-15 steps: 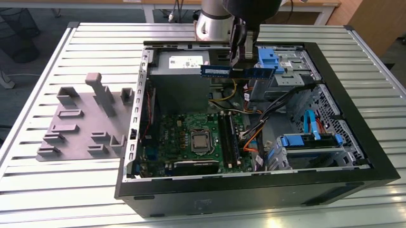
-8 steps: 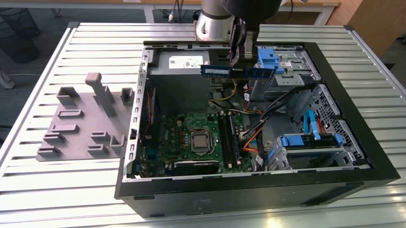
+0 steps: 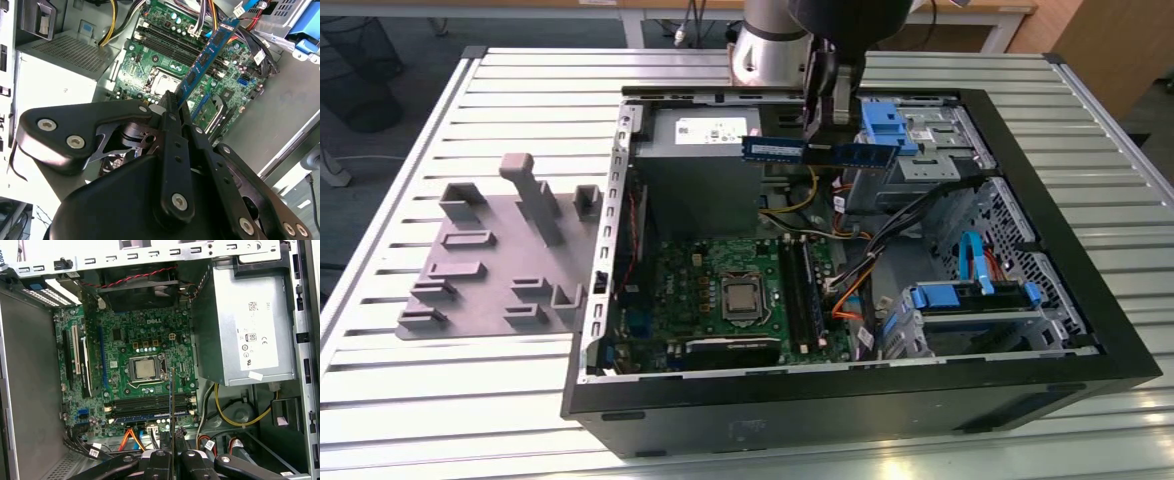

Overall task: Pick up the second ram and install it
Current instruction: 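Insert the second ram into the second slot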

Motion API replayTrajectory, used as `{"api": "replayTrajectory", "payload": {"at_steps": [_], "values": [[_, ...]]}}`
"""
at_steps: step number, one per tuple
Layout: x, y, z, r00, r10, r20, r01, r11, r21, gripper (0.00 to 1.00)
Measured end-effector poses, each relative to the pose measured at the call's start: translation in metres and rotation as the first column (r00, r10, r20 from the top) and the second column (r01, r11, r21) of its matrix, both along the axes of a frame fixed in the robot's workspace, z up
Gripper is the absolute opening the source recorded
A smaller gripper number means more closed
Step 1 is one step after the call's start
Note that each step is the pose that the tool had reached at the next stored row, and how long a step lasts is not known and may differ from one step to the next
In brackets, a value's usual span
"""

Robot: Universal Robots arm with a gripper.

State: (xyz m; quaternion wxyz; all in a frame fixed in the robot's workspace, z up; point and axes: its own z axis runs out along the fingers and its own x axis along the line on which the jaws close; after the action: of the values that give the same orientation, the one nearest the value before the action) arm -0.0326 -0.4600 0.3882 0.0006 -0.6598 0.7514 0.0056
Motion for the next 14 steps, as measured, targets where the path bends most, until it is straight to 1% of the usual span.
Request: {"api": "replayTrajectory", "payload": {"at_steps": [14], "values": [[0.0, 0.0, -0.0003, 0.9995, -0.031, 0.0, 0.031, 0.9995, 0.0001, 0.14]]}}
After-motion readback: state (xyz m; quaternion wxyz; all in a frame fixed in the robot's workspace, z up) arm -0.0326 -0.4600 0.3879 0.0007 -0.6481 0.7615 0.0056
